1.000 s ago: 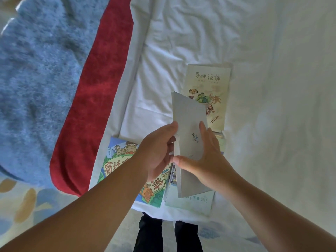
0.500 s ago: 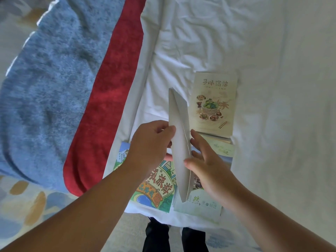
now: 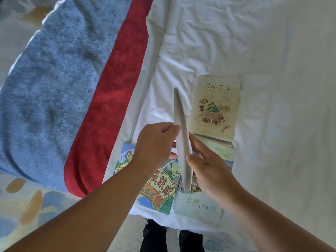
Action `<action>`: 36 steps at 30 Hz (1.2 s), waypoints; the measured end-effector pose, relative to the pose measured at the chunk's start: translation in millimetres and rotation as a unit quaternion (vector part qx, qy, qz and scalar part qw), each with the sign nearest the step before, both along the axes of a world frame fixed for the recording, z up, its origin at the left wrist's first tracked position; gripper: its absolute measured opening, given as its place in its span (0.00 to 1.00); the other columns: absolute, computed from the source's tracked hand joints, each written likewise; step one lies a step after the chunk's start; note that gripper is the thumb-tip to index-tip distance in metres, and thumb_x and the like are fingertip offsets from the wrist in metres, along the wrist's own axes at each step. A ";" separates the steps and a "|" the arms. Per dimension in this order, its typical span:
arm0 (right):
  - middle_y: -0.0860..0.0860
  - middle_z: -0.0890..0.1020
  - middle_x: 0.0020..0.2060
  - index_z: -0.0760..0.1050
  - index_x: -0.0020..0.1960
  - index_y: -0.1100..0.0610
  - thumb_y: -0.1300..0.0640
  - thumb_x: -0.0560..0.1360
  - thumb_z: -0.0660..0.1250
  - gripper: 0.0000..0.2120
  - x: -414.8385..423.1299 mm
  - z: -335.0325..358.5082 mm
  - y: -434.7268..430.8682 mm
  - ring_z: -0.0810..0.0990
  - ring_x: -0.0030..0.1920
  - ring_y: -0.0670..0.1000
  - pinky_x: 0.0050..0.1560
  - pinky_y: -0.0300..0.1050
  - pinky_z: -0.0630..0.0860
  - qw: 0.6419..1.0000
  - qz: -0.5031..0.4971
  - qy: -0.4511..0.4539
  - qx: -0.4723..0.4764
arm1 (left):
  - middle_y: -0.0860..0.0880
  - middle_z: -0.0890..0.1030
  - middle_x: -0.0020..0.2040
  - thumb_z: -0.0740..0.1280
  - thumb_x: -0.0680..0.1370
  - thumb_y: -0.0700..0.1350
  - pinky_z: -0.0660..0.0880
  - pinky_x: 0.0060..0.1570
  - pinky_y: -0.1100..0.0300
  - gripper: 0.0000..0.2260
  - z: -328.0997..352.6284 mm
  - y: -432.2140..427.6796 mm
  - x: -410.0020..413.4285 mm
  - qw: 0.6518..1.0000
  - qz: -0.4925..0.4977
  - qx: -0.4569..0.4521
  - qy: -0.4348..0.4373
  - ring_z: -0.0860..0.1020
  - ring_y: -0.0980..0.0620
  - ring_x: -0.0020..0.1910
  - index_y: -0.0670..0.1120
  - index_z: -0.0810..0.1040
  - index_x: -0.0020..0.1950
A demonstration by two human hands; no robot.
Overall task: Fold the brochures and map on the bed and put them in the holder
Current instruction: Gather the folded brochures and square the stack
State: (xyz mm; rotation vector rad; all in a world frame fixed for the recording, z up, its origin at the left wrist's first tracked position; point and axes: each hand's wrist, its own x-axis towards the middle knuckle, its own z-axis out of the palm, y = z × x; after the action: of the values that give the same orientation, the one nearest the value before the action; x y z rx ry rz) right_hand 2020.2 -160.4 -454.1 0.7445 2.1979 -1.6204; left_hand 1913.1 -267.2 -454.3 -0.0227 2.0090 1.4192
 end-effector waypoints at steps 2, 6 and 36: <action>0.34 0.81 0.40 0.58 0.78 0.42 0.56 0.83 0.52 0.24 -2.3 1.4 -1.5 0.78 0.36 0.36 0.35 0.31 0.71 0.999 0.008 -0.003 0.031 | 0.53 0.85 0.37 0.67 0.78 0.47 0.81 0.31 0.58 0.08 0.3 0.0 -1.5 1.000 0.002 0.000 0.006 0.84 0.55 0.37 0.53 0.84 0.42; 0.32 0.73 0.23 0.62 0.77 0.44 0.58 0.83 0.51 0.23 -8.1 2.5 -5.8 0.73 0.25 0.38 0.27 0.33 0.67 0.996 -0.006 0.009 0.088 | 0.53 0.84 0.41 0.68 0.78 0.51 0.83 0.35 0.52 0.05 3.5 -1.7 -5.7 0.999 0.012 0.009 0.035 0.83 0.56 0.39 0.54 0.84 0.46; 0.53 0.71 0.69 0.60 0.76 0.52 0.45 0.77 0.66 0.31 -26.1 -62.9 -33.4 0.70 0.68 0.53 0.68 0.49 0.67 0.939 0.212 -0.112 0.245 | 0.62 0.80 0.41 0.64 0.77 0.51 0.72 0.37 0.60 0.10 -34.5 -185.5 -79.2 0.945 0.254 -0.194 0.066 0.77 0.56 0.38 0.68 0.79 0.43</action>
State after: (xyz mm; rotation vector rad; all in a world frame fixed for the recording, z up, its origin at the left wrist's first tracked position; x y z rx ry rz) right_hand 1994.1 -193.8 -517.0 0.4872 2.3958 -0.7515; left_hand 1833.9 -452.7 -488.7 -0.6767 2.4853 1.3105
